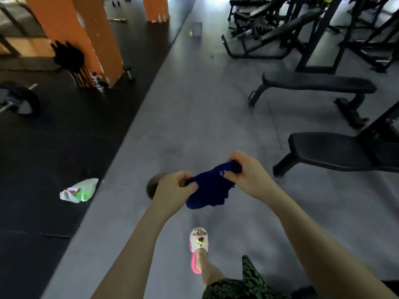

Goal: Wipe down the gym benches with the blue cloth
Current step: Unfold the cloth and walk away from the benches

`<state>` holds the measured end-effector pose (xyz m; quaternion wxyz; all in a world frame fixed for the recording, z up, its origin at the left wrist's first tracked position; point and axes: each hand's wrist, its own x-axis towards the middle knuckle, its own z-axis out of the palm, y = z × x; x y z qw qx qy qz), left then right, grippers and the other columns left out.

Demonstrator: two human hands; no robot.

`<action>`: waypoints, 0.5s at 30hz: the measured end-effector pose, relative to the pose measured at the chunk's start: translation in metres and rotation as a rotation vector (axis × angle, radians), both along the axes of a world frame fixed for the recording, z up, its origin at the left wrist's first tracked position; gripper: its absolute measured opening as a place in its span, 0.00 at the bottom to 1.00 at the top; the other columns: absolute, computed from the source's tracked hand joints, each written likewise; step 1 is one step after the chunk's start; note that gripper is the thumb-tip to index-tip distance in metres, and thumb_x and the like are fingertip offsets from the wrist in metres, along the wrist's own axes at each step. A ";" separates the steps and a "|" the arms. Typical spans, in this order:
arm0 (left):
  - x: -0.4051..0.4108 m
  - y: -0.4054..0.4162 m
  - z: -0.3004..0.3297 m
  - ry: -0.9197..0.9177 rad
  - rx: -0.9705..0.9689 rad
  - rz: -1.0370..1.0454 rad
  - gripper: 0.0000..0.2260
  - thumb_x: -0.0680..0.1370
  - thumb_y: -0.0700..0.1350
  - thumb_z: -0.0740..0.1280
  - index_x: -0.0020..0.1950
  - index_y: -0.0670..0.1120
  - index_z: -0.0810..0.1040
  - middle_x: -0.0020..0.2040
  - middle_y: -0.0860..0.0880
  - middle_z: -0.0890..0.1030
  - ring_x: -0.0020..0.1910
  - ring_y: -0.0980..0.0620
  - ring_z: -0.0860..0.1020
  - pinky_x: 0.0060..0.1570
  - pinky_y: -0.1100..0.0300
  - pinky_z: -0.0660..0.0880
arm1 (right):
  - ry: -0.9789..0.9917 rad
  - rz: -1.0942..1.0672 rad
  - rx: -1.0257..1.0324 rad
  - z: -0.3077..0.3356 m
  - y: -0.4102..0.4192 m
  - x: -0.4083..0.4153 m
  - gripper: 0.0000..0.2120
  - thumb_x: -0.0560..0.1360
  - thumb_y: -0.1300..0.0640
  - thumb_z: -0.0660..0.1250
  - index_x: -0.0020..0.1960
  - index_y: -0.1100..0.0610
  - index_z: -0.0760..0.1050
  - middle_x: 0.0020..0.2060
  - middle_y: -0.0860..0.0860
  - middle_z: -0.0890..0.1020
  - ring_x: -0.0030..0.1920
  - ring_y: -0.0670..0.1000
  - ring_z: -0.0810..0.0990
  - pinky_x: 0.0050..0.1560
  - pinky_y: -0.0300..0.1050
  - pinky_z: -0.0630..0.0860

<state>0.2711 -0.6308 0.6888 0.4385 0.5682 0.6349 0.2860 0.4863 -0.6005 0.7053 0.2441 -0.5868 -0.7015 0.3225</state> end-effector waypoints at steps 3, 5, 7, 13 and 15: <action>-0.031 0.077 0.007 0.036 0.025 0.053 0.02 0.75 0.46 0.70 0.46 0.54 0.80 0.41 0.57 0.83 0.40 0.60 0.82 0.43 0.57 0.81 | 0.036 0.010 0.043 -0.003 0.080 -0.029 0.09 0.75 0.58 0.71 0.48 0.56 0.71 0.38 0.50 0.79 0.34 0.46 0.75 0.32 0.36 0.70; -0.056 0.129 0.017 0.072 0.021 0.076 0.04 0.75 0.46 0.71 0.44 0.56 0.79 0.42 0.56 0.83 0.42 0.59 0.81 0.44 0.58 0.80 | 0.038 0.040 0.029 -0.001 0.136 -0.051 0.08 0.75 0.58 0.71 0.48 0.55 0.72 0.39 0.45 0.78 0.36 0.41 0.75 0.34 0.34 0.71; -0.086 0.179 0.025 0.086 -0.019 0.046 0.05 0.75 0.44 0.71 0.47 0.55 0.80 0.45 0.56 0.83 0.45 0.58 0.80 0.43 0.61 0.79 | 0.017 0.089 -0.005 0.006 0.189 -0.077 0.06 0.76 0.58 0.69 0.51 0.52 0.74 0.42 0.41 0.77 0.41 0.37 0.76 0.39 0.32 0.73; -0.153 0.309 0.033 0.132 -0.209 -0.182 0.13 0.71 0.38 0.70 0.54 0.48 0.80 0.47 0.50 0.84 0.47 0.53 0.82 0.52 0.51 0.80 | -0.101 0.247 -0.112 0.024 0.319 -0.141 0.08 0.80 0.62 0.62 0.56 0.53 0.76 0.48 0.46 0.79 0.47 0.47 0.78 0.42 0.35 0.75; -0.163 0.352 0.032 0.160 -0.215 -0.201 0.11 0.71 0.38 0.70 0.52 0.48 0.80 0.46 0.49 0.84 0.47 0.51 0.82 0.53 0.49 0.79 | -0.087 0.199 -0.118 0.021 0.349 -0.150 0.07 0.80 0.62 0.62 0.51 0.53 0.76 0.47 0.48 0.80 0.46 0.48 0.79 0.44 0.40 0.77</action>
